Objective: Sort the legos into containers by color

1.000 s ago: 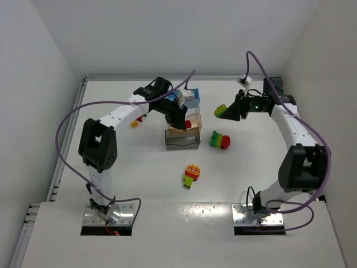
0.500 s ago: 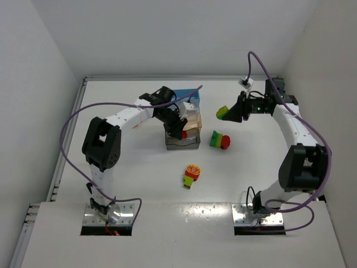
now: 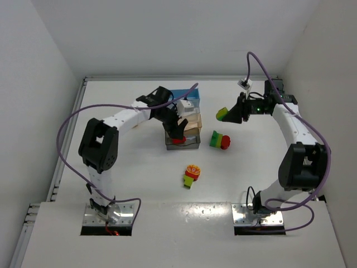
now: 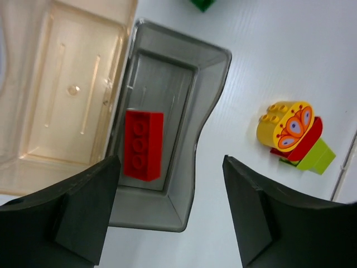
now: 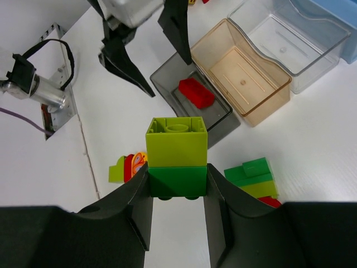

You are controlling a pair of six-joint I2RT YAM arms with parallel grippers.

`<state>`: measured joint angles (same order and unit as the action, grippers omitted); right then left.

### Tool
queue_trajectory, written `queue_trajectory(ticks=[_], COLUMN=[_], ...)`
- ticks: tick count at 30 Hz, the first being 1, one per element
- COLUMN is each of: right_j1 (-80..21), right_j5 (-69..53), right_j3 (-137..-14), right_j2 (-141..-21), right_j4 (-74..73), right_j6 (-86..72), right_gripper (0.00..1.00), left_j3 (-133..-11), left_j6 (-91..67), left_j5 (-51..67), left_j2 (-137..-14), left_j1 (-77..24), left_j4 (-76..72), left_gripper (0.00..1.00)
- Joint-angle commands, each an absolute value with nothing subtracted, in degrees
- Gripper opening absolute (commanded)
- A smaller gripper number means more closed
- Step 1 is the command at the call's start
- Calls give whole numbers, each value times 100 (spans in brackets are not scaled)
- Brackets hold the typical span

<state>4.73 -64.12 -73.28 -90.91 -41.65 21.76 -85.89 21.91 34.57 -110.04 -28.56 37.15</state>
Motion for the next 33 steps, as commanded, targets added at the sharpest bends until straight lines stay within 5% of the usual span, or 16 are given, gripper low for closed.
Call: queue_trajectory(ticks=[1,15,33], right_j1=[439,-509,-1187], right_j5=[-6645,-7181,-7181], right_j3=[-7576,-8104,-8464], right_j2=[-9166,-9519,-9686], right_j4=[-4236,-5186,-5247], right_j6=[2435,3401,3568], right_gripper=[1,1,1], left_j3=[-8666,-8781,-8394], left_j6=[1882,-1605,-2180], left_j5=[3954,6644,7436], left_j2=[-10354,-10028,-10028], left_j1=[-2725,-2347,-2566], left_j4=[3094,336,-518], left_gripper=[80,75,79])
